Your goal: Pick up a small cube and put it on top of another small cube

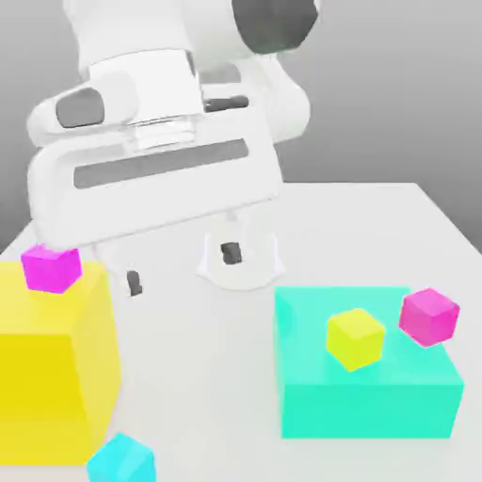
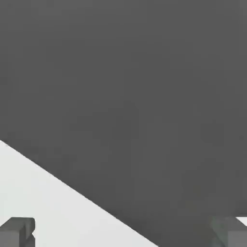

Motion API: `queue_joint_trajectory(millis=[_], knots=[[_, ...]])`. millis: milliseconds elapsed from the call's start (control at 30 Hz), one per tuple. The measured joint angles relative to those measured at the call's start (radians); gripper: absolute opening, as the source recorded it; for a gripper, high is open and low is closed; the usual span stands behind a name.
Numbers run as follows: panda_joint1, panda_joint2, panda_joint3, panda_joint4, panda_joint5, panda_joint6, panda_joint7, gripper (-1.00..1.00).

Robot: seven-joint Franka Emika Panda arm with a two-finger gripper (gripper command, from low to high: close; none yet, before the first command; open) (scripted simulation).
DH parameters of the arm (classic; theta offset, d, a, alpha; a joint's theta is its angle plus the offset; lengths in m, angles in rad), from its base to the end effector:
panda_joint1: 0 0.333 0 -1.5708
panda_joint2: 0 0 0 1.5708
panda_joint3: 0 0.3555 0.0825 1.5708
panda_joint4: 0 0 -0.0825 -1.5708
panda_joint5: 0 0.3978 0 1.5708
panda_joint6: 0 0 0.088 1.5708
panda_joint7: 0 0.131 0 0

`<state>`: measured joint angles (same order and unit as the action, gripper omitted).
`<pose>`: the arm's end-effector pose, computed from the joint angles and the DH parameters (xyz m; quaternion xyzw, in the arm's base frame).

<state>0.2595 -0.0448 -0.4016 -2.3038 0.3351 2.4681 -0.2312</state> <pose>0.5351 -0.0731 0.3917 -0.9841 0.0759 -0.1216 0.1047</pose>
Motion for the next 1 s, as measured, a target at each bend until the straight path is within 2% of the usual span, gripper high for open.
queue_joint_trajectory(millis=[233, 500, 600, 633, 867, 1000], knots=[[-0.053, 0.205, 0.011, -0.005, 0.041, 0.063, -0.265, 0.00], [-0.107, 0.399, 0.008, -0.017, -0.032, 0.169, -0.471, 0.00], [-0.154, 0.501, 0.063, 0.004, 0.022, 0.244, -0.528, 0.00], [-0.174, 0.537, 0.088, 0.013, 0.044, 0.271, -0.546, -1.00], [-0.178, 0.546, 0.093, 0.014, 0.049, 0.275, -0.550, -1.00], [-0.125, 0.425, 0.023, -0.014, -0.038, 0.186, -0.487, -1.00]])
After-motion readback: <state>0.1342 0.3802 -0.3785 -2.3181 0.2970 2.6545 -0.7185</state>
